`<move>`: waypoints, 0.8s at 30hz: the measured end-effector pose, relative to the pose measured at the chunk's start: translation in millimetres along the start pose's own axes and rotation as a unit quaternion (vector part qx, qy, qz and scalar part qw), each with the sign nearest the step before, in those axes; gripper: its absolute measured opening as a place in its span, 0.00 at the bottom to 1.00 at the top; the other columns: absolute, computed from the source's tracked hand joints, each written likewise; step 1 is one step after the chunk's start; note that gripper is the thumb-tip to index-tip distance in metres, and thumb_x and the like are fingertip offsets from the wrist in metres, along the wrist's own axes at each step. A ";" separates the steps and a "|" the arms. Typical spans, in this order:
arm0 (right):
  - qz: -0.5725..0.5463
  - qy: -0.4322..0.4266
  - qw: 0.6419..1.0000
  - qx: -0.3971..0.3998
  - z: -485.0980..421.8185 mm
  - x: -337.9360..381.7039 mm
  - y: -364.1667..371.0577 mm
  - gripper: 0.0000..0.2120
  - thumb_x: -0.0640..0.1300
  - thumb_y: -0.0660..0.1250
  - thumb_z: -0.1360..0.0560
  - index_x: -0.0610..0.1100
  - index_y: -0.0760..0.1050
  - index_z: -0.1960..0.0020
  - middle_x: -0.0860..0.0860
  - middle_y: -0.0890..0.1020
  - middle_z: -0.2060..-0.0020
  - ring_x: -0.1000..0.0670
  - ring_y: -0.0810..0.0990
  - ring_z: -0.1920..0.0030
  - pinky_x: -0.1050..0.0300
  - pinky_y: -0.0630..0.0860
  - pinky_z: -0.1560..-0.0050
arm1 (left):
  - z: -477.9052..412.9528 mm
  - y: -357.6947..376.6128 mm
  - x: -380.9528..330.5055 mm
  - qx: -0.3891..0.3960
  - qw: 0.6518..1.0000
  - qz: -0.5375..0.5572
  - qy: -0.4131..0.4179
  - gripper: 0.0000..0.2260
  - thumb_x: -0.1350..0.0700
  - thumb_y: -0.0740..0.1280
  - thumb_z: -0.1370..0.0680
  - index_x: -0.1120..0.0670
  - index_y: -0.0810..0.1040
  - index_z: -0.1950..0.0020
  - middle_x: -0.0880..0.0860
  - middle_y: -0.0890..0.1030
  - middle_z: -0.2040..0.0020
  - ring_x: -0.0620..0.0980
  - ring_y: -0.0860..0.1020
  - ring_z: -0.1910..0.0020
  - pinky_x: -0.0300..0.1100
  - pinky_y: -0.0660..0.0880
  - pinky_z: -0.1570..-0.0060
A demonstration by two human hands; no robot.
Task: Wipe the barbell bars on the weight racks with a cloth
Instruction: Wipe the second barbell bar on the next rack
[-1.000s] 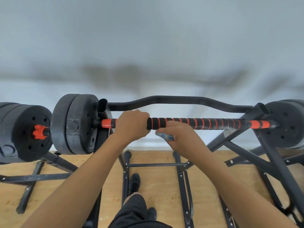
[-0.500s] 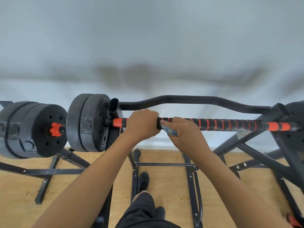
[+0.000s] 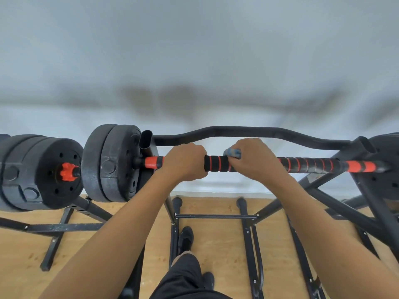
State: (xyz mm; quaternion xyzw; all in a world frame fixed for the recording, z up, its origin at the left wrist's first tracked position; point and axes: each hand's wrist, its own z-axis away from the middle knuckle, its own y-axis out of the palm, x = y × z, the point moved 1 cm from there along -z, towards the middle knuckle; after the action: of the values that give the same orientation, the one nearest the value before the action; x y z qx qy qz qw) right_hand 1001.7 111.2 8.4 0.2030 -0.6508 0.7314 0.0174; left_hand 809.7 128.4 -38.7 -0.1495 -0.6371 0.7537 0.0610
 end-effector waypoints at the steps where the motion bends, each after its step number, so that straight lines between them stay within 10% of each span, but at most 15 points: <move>1: 0.003 -0.004 1.000 -0.001 3.6 0.9 0.8 0.10 0.47 0.64 0.26 0.47 0.78 0.64 0.52 0.73 0.74 0.51 0.73 0.71 0.57 0.70 0.69 | -4.7 -2.0 1.1 0.044 0.999 0.025 -0.003 0.10 0.50 0.72 0.28 0.49 0.73 0.63 0.48 0.77 0.68 0.49 0.77 0.70 0.42 0.74 0.68; 6: 0.049 -0.024 0.998 -0.031 28.8 4.9 7.9 0.09 0.47 0.63 0.21 0.47 0.72 0.59 0.52 0.70 0.69 0.49 0.73 0.67 0.55 0.70 0.68 | -24.1 -14.9 10.0 0.254 0.956 0.144 0.011 0.12 0.49 0.78 0.27 0.53 0.79 0.54 0.51 0.79 0.68 0.49 0.75 0.74 0.39 0.73 0.71; 11: 0.069 -0.035 0.997 0.001 54.0 10.2 3.5 0.18 0.47 0.62 0.19 0.53 0.74 0.30 0.52 0.77 0.56 0.51 0.76 0.56 0.52 0.80 0.56 | -34.8 -20.1 14.3 0.355 0.915 0.189 -0.005 0.20 0.49 0.79 0.26 0.61 0.82 0.43 0.52 0.79 0.66 0.49 0.73 0.72 0.40 0.72 0.70; 18: 0.043 -0.032 0.991 -0.122 33.3 13.1 -9.1 0.05 0.43 0.65 0.22 0.47 0.77 0.56 0.51 0.72 0.68 0.50 0.72 0.68 0.50 0.76 0.67 | -32.7 -19.4 15.7 0.349 0.915 0.203 0.001 0.15 0.50 0.78 0.25 0.58 0.81 0.46 0.51 0.79 0.66 0.48 0.74 0.73 0.40 0.73 0.70; 24: 0.051 -0.011 0.995 -0.086 42.6 19.7 19.8 0.07 0.44 0.62 0.20 0.51 0.74 0.43 0.56 0.68 0.64 0.51 0.72 0.64 0.60 0.67 0.67 | -33.7 -20.7 17.4 0.364 0.908 0.206 0.005 0.17 0.50 0.78 0.25 0.60 0.82 0.44 0.52 0.80 0.65 0.48 0.75 0.72 0.40 0.73 0.68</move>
State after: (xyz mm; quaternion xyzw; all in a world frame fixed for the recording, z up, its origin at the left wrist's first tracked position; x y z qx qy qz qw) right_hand 989.5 62.7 -1.0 0.1753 -0.7212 0.6701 -0.0100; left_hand 801.4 168.8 -25.9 -0.2490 -0.2730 0.9283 -0.0421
